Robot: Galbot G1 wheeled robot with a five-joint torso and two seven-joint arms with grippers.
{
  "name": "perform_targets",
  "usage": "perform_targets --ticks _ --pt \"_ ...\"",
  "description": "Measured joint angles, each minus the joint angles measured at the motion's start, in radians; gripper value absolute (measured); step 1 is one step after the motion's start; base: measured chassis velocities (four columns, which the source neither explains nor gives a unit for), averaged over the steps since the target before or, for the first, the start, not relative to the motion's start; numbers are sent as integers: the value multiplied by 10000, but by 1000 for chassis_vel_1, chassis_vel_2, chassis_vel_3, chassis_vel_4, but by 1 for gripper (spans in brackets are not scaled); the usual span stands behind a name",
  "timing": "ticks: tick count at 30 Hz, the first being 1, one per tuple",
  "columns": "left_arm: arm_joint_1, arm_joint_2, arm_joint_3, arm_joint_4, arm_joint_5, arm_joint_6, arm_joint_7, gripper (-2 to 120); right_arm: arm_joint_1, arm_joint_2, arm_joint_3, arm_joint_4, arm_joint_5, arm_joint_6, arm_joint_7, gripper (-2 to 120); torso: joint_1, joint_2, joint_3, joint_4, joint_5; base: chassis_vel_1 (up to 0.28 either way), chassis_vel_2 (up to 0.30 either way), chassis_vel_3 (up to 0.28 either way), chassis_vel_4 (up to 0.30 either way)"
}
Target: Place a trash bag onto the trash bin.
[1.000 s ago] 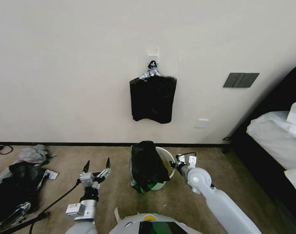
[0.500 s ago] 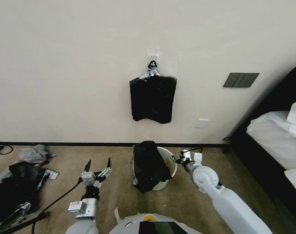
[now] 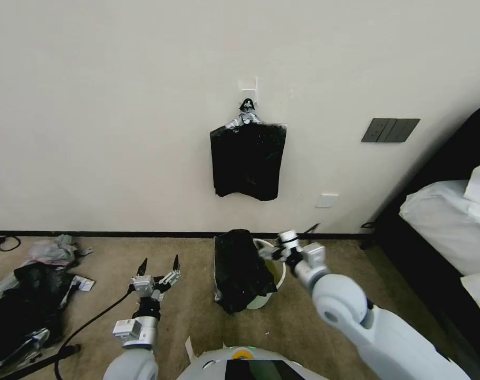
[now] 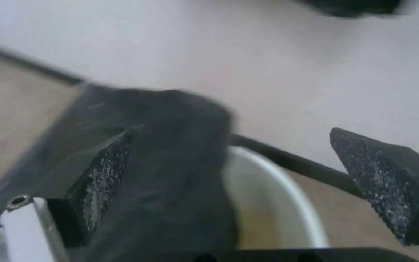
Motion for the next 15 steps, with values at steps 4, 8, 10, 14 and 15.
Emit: perform_targets --ticks 4,8,10,14,15 --pt "-285 81 -231 149 -100 313 -23 100 1949 221 -2330 -173 260 -652 -68 100 0 0 0 3 -1 0 0 0 0" --pt "-480 80 -275 261 -101 463 -81 100 2816 592 -3503 -171 907 -987 540 100 0 0 0 4 -1 0 0 0 0" --pt "-550 76 -273 297 -101 495 -87 100 3007 721 -3852 -209 1104 -1016 808 100 0 0 0 2 -3 0 0 0 0" --pt "-783 72 -216 464 -104 566 -103 100 3542 1226 -4811 -453 1709 -1041 1894 100 0 0 1 1 -2 0 0 0 0" --pt "-866 72 -195 519 -106 585 -112 100 3695 1395 -5094 -549 1850 -1042 2150 100 0 0 0 1 -3 0 0 0 0"
